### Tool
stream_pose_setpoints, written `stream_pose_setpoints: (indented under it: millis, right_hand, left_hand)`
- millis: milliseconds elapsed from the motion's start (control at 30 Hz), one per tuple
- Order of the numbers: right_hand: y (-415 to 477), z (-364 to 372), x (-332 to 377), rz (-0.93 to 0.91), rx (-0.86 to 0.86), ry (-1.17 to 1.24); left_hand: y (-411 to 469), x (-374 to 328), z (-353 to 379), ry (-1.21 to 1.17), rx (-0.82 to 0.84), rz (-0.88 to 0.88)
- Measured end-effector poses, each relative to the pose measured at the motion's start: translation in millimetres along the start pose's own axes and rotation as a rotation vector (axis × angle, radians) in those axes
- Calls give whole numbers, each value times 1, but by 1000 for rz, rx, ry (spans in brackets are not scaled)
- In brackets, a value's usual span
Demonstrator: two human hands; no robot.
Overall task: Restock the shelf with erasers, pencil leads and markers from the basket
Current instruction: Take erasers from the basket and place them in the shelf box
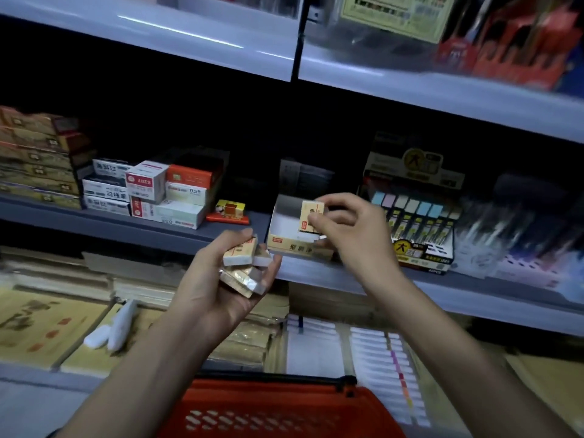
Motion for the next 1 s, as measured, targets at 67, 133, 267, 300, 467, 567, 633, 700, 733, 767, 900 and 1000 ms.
stream_pose_setpoints:
  millis: [67, 133, 267, 300, 467, 567, 633, 700, 733, 767, 900, 1000]
  right_hand:
    - [24, 8, -3, -40, -46, -146]
    - [47, 17, -8, -122, -94, -376]
    - [84, 39, -18, -231, -62, -876]
    - [90, 45, -21, -226, -39, -992]
    - [108, 63, -27, -166, 21, -1106]
    - [98, 55, -24, -143, 14, -1068]
    - [79, 44, -21, -170, -23, -936]
    - [52, 35, -19, -178, 32, -790]
    - [38, 33, -19, -176, 105, -761]
    - [26, 33, -21, -175, 188, -769]
    - [6, 32, -29, -252, 250, -826]
    - [6, 27, -24, -281, 221, -856]
  left_hand:
    - [1, 0, 1, -14, -8, -8]
    - [1, -1, 1, -18, -18, -10]
    - [-2, -3, -2, 6, -44, -28]
    - [-3, -3, -2, 18, -44, -36]
    - [-4, -3, -1, 10, -104, -32]
    - [-3, -1, -2, -3, -136, -41]
    - [-5, -2, -3, 1, -133, -48]
    - [-6, -3, -4, 10, -123, -48]
    - [-6, -3, -5, 14, -115, -47]
    - [-5, -3, -5, 16, -108, -45]
    - [-5, 1, -7, 11, -91, -45]
    - [-8, 3, -10, 32, -97, -30]
Point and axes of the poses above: each hand's wrist, its own y-axis towards the middle knuckle, its own z-axis out of the palm, x = y × z, the point moved 2 cm from there along y, towards the middle knuckle, and after that the axes turned 6 degrees about z, right-handed, at the moved point
